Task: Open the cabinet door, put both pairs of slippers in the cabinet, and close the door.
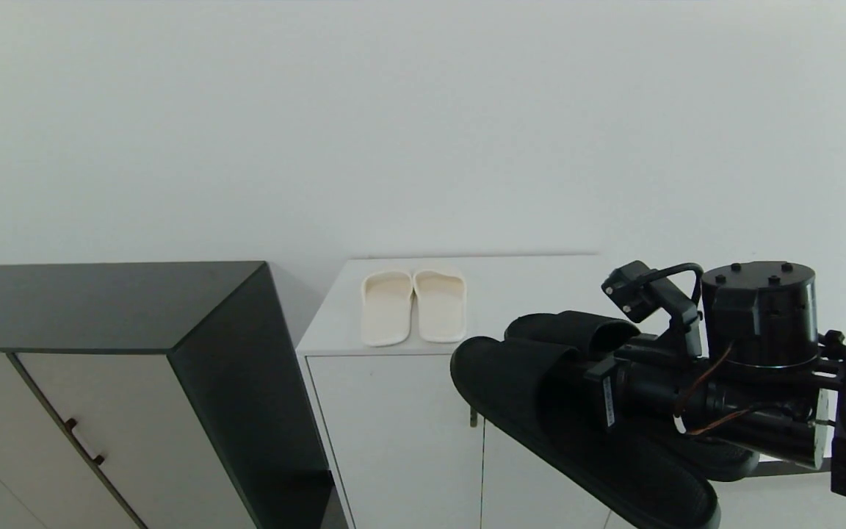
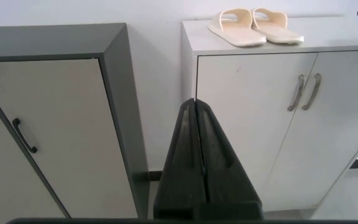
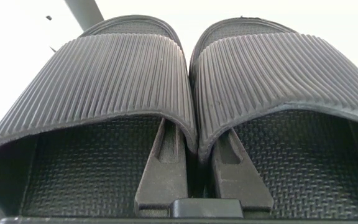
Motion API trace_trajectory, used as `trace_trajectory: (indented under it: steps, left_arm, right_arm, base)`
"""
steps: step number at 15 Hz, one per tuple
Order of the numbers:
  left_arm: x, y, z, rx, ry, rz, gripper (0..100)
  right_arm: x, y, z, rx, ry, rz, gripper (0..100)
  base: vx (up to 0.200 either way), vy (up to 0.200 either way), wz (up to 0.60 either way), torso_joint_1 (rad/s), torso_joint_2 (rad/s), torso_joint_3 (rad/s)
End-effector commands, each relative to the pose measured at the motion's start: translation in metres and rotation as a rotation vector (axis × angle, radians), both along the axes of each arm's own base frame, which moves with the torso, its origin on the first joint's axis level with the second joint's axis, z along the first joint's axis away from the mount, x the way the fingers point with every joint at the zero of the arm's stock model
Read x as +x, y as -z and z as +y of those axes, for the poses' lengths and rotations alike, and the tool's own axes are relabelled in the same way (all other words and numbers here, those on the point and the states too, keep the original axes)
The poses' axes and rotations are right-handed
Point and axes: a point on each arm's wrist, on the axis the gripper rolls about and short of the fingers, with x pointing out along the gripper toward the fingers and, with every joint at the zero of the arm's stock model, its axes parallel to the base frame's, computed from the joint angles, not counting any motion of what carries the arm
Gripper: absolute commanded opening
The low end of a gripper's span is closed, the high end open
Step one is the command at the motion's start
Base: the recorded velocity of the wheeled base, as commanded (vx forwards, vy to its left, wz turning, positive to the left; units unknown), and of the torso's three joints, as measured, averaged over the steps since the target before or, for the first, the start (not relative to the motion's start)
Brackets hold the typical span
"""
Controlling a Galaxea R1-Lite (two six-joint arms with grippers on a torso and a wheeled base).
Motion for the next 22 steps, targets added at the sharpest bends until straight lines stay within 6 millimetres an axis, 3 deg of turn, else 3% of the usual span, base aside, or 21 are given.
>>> trace_trajectory:
  steps: [1, 5, 10, 11, 22]
  left_arm:
    - [0.0000, 0.0000, 0.0000, 0.000, 0.000, 0.000, 0]
    - [0.0000, -0.0001, 0.0000, 0.000, -0.001, -0.001, 0]
    - [0.0000, 0.0000, 0.0000, 0.000, 0.000, 0.000, 0]
    - [0.0000, 0.0000, 0.0000, -0.002, 0.000, 0.000, 100]
    - [0.0000, 0.0000, 0.0000, 0.004, 0.000, 0.000, 100]
  right_arm:
    - [0.0005, 0.0016, 0.0006, -0.002, -0.002, 0.005, 0]
    - [-0.0011, 0.0040, -0.0007, -0.014, -0.005, 0.007, 0]
    - [-0.0005, 0.0080, 0.0004, -0.021, -0.008, 0.009, 0]
    - [-0.0002, 0.0092, 0.0006, -0.024, -0.008, 0.010, 0]
    - [-0.0028, 0.0107, -0.0026, -0.016, -0.004, -0.001, 0]
  base:
    - [0.000, 0.000, 0.00, 0.000, 0.00, 0.000]
    - [0.000, 0.000, 0.00, -0.032, 0.07, 0.041]
    - [0.000, 0.000, 0.00, -0.205, 0.51, 0.283]
    - [0.000, 0.000, 0.00, -0.232, 0.53, 0.305]
    - [0.000, 0.000, 0.00, -0.194, 0.52, 0.314]
